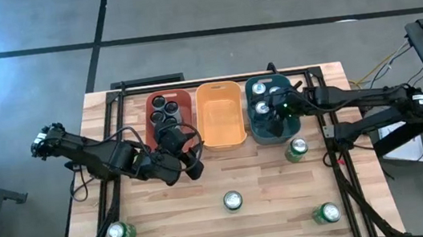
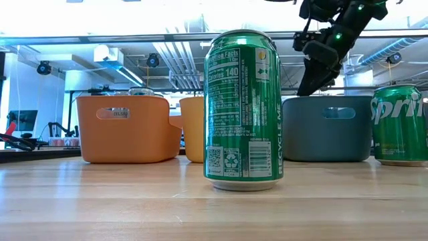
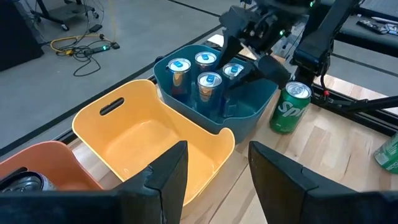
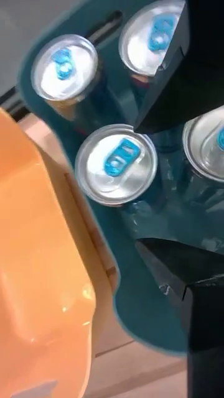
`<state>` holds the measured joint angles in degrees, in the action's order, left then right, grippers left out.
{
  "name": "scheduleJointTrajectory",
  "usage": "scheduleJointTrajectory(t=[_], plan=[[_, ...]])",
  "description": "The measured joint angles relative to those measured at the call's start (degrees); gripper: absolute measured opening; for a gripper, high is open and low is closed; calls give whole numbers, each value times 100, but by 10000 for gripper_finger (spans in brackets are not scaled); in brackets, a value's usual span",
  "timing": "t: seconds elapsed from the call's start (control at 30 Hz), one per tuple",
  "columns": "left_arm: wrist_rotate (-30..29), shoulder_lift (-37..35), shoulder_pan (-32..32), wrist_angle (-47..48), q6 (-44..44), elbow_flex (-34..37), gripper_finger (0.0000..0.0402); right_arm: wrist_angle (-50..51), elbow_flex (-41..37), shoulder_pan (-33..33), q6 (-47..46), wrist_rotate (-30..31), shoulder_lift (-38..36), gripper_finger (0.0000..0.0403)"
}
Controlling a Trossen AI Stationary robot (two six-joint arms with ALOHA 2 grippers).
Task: Sort soda cans
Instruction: Adjust the yellow bin
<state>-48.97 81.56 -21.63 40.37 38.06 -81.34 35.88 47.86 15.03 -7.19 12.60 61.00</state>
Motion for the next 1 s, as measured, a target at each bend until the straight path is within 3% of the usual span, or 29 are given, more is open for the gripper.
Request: scheduleJointTrajectory(t=[0.27,0.47,0.77,1.0], plan=[[151,0,-2,14,-181,0,154,586,820,-199,709,-246,-46,308],[247,-13,-2,27,-300,0,160,515,1349,-1114,891,-383,-13,327],[899,-279,-2,108,-462,0,196,153,1709,-2579,-38,87,603,348],[1538,-319,-20,1084,219,0,206,482,1864,-2808,-1598,225,1239,352]])
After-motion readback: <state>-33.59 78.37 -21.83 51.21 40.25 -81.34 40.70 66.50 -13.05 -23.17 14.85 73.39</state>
